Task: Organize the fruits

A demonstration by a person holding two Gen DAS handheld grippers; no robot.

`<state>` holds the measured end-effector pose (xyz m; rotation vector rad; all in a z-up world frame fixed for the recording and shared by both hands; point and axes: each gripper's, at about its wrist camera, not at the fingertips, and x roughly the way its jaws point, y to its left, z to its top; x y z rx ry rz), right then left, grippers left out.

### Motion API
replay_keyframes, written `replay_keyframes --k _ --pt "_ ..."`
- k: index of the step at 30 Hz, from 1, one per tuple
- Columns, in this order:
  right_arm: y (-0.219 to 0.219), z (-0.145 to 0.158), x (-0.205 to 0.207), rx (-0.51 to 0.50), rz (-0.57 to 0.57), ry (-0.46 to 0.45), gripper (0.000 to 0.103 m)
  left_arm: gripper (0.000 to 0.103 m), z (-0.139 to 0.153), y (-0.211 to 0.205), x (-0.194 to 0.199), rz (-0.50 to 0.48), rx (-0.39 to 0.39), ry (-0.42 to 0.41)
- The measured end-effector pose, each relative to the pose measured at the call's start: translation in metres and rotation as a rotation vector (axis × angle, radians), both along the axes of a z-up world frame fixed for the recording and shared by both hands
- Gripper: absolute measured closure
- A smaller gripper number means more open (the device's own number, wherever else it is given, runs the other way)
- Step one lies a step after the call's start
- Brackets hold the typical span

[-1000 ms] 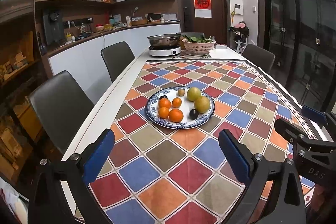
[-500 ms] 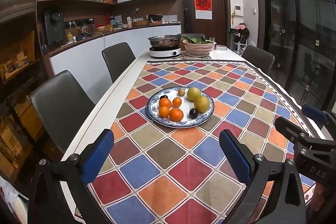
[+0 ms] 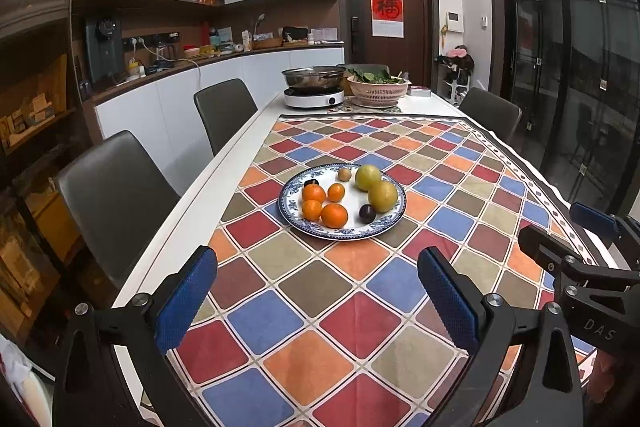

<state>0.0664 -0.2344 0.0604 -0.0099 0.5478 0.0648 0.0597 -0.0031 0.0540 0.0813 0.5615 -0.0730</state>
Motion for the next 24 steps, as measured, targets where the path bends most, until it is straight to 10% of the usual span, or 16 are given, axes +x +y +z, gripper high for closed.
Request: replay_keyframes --k 24 --pt "0.0 -0.01 0.001 0.004 0.003 0.025 0.019 0.001 -0.005 0.0 0.001 0.014 0.001 0.008"
